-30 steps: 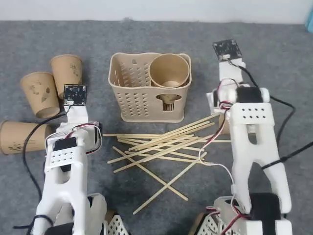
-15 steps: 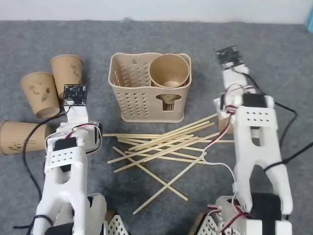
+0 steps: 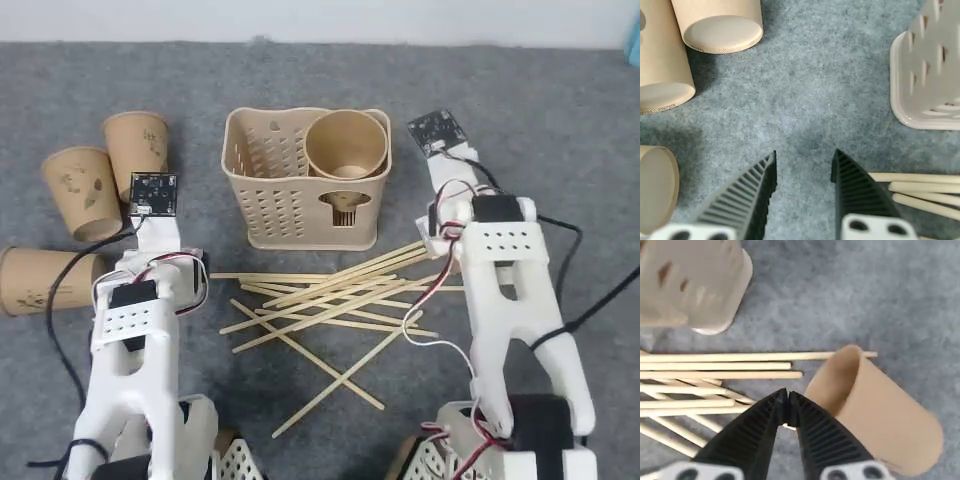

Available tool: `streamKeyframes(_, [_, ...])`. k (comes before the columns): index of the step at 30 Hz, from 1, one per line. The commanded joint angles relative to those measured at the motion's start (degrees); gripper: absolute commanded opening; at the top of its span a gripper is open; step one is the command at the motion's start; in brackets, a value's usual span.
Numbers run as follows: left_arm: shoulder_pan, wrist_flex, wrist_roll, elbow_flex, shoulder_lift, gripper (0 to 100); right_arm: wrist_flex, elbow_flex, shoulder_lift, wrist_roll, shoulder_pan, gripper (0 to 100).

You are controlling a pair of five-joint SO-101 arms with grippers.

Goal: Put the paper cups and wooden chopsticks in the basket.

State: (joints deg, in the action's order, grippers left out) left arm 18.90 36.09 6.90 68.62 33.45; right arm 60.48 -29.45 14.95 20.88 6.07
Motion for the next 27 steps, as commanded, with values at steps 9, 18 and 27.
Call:
streamKeyframes(9, [0.0,0.2,0.3,-2.1,0.3,17,-5.7,0.6,-1.1,12.7,-18.7,1.6])
streamKeyframes(18, [0.0,0.3,0.3,-2.1,0.3,17,-14.4,0.6,-1.7,18.9,-31.1,1.6])
streamKeyframes(27, [0.0,0.4,1.1,-2.0,0.3,17,-23.7,0.6,-1.8,18.9,-36.5,1.6])
